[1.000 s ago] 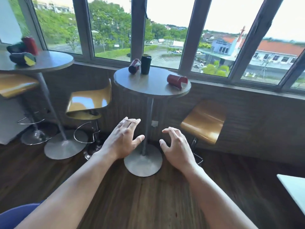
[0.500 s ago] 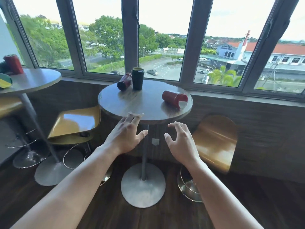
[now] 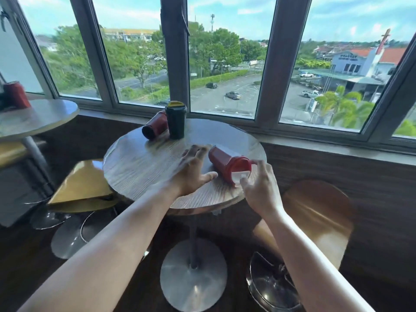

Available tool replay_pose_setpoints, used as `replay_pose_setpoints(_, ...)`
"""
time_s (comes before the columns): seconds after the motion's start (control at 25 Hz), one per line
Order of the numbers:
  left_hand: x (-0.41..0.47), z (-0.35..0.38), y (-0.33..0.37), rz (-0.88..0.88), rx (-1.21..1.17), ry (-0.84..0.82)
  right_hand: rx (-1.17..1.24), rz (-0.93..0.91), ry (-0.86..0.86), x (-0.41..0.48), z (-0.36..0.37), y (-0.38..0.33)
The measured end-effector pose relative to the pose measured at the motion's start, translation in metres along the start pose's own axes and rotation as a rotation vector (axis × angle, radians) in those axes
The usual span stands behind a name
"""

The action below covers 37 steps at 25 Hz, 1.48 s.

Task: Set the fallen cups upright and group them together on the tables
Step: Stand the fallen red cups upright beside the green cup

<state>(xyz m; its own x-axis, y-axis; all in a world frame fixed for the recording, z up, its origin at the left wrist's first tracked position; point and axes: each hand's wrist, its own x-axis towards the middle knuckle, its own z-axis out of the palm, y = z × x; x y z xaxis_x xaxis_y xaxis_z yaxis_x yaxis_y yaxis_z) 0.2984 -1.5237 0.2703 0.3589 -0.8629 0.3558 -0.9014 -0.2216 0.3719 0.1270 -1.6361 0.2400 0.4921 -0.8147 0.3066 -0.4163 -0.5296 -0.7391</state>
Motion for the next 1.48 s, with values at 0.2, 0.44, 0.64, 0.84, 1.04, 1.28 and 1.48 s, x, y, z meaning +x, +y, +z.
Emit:
replay_pose_setpoints(0.2,0.046,0.027,-0.014,0.155,0.155,-0.137,0.046,0.123,-0.041,0.03,0.005,0.033)
replay_pose_setpoints(0.44,0.089,0.056,-0.047,0.335,0.187,-0.265,-0.026,0.121,-0.068,0.055,0.022,0.047)
replay_pose_setpoints(0.64,0.115,0.06,-0.078,0.506,0.065,-0.118,0.094,0.176,0.024,0.077,0.039,0.024)
replay_pose_setpoints(0.84,0.131,0.039,-0.111,0.434,-0.233,0.044,0.191,0.059,0.102,0.114,0.065,-0.025)
replay_pose_setpoints(1.04,0.135,0.014,-0.156,0.188,-0.439,0.039,0.537,0.012,-0.009,0.147,0.113,-0.059)
replay_pose_setpoints(1.28,0.123,0.01,-0.172,0.017,-0.607,0.016,0.574,0.004,-0.114,0.158,0.134,-0.072)
replay_pose_setpoints(1.48,0.112,0.013,-0.17,-0.02,-0.641,0.026,0.5,-0.032,-0.205,0.16,0.131,-0.069)
